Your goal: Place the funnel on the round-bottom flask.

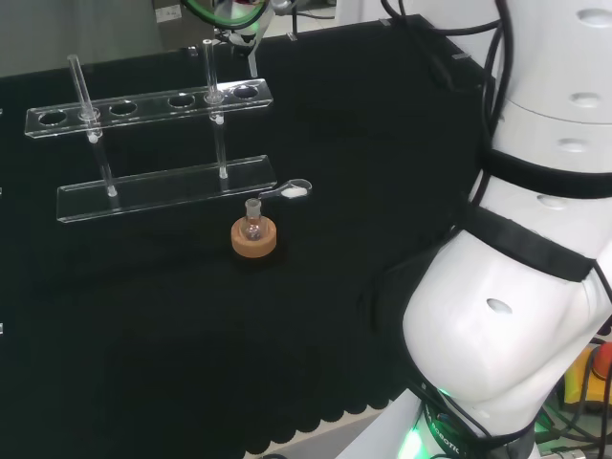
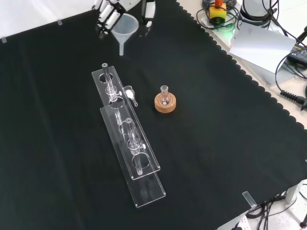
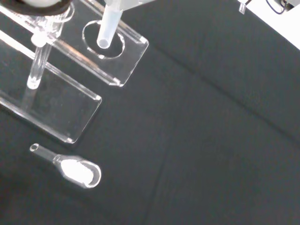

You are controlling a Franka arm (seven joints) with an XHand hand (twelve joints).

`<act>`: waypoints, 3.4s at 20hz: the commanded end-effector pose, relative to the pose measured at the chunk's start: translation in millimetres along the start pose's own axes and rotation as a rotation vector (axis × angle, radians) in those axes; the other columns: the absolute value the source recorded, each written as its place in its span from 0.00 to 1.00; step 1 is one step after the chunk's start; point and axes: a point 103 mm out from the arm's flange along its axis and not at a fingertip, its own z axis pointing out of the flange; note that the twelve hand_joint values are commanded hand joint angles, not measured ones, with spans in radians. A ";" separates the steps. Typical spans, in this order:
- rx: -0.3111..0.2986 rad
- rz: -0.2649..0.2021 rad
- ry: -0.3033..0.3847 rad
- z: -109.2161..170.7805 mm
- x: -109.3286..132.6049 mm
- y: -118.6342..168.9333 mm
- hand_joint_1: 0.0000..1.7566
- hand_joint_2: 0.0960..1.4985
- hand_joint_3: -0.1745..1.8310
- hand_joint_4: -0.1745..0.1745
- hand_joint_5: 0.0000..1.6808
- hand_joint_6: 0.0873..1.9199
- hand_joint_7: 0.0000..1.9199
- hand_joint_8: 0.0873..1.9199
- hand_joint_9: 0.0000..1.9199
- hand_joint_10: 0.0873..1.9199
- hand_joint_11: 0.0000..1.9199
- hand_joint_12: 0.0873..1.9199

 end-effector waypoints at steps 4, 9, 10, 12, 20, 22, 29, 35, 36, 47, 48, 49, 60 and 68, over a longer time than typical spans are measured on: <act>0.022 0.025 0.010 10.9 34.4 -39.7 0.43 0.47 0.35 0.52 0.34 0.18 0.25 0.27 0.45 0.17 0.37 0.62; 0.059 0.023 0.038 33.8 50.2 -47.7 0.43 0.47 0.35 0.52 0.34 0.18 0.25 0.27 0.46 0.17 0.37 0.62; 0.064 0.021 0.042 37.9 53.9 -49.8 0.43 0.47 0.35 0.52 0.34 0.18 0.25 0.27 0.46 0.17 0.37 0.62; 0.066 0.012 0.051 45.0 61.8 -54.4 0.44 0.47 0.35 0.52 0.34 0.19 0.25 0.27 0.46 0.17 0.37 0.62; 0.091 -0.019 0.078 70.1 87.2 -60.9 0.44 0.48 0.36 0.52 0.35 0.20 0.26 0.28 0.46 0.17 0.37 0.62; 0.089 -0.019 0.085 72.7 86.7 -60.7 0.44 0.48 0.36 0.52 0.35 0.21 0.26 0.28 0.46 0.17 0.37 0.62; 0.095 -0.024 0.074 74.7 89.8 -62.8 0.44 0.47 0.36 0.52 0.34 0.23 0.26 0.28 0.46 0.17 0.37 0.62; 0.103 -0.028 0.069 76.3 93.7 -65.1 0.44 0.47 0.36 0.52 0.34 0.23 0.26 0.28 0.46 0.17 0.37 0.62; 0.100 -0.029 0.067 76.9 94.9 -65.8 0.44 0.47 0.36 0.52 0.34 0.23 0.26 0.28 0.46 0.17 0.37 0.62; 0.097 -0.041 0.115 87.7 113.4 -65.6 0.45 0.47 0.37 0.51 0.34 0.24 0.26 0.28 0.47 0.17 0.37 0.62; 0.093 -0.044 0.118 90.0 115.0 -64.7 0.45 0.47 0.37 0.51 0.34 0.24 0.26 0.28 0.47 0.17 0.37 0.62; 0.092 -0.047 0.120 92.0 116.9 -63.7 0.45 0.47 0.37 0.51 0.34 0.24 0.26 0.28 0.47 0.17 0.37 0.62; 0.098 -0.061 0.126 106.3 129.1 -49.6 0.45 0.47 0.37 0.51 0.34 0.25 0.26 0.28 0.47 0.17 0.38 0.62; 0.111 -0.056 0.122 107.4 131.7 -46.2 0.45 0.47 0.37 0.51 0.34 0.26 0.26 0.28 0.47 0.17 0.38 0.61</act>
